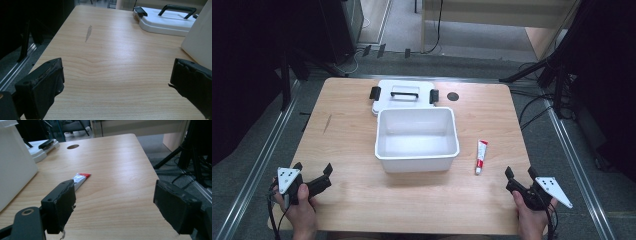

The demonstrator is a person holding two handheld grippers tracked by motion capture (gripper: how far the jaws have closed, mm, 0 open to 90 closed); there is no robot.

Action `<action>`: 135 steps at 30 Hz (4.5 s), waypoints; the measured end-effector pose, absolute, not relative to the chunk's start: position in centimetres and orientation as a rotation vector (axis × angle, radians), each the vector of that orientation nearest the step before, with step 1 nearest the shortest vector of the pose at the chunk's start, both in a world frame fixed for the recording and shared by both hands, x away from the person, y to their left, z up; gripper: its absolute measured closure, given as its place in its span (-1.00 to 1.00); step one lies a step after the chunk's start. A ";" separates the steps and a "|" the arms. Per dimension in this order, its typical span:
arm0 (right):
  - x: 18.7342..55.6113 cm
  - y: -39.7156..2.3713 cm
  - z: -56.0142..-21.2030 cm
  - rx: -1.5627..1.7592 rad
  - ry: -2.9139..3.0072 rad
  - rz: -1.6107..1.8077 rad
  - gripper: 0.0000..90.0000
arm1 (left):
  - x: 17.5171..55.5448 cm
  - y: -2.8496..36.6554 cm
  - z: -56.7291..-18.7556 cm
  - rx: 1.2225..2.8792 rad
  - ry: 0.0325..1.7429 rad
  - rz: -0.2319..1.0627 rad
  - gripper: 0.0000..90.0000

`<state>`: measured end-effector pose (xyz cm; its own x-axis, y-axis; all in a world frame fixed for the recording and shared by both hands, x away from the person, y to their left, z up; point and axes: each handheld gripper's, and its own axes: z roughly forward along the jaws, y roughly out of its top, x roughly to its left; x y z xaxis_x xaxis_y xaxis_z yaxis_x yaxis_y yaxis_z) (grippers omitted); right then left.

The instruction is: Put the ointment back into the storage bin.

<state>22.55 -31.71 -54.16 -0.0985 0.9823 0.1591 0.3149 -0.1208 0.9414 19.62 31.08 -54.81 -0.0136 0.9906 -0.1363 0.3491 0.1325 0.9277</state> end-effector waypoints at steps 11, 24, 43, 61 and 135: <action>22.5 -30.0 -53.6 1.549 1.683 1.049 -0.50 | 19.8 31.1 -54.9 1.373 1.513 0.902 -1.00; 24.1 -26.5 -49.6 1.662 2.030 0.671 -0.48 | 20.4 31.9 -54.7 1.378 1.512 0.853 -1.00; 30.8 -22.7 -47.4 1.767 2.405 0.173 -0.41 | 20.9 31.9 -55.1 1.365 1.529 0.831 -1.00; 38.0 -20.3 -48.9 2.155 2.263 0.015 0.27 | 21.2 31.9 -55.2 1.369 1.521 0.804 -1.00; 38.8 -13.9 -34.1 1.758 2.582 0.278 0.62 | 21.4 31.7 -55.2 1.396 1.509 0.799 -0.99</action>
<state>38.80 -13.87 -34.09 -0.3715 0.9236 0.0946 0.9225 0.3557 0.1496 21.37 31.67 -55.15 0.0450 0.9815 -0.1859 0.3980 0.1531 0.9045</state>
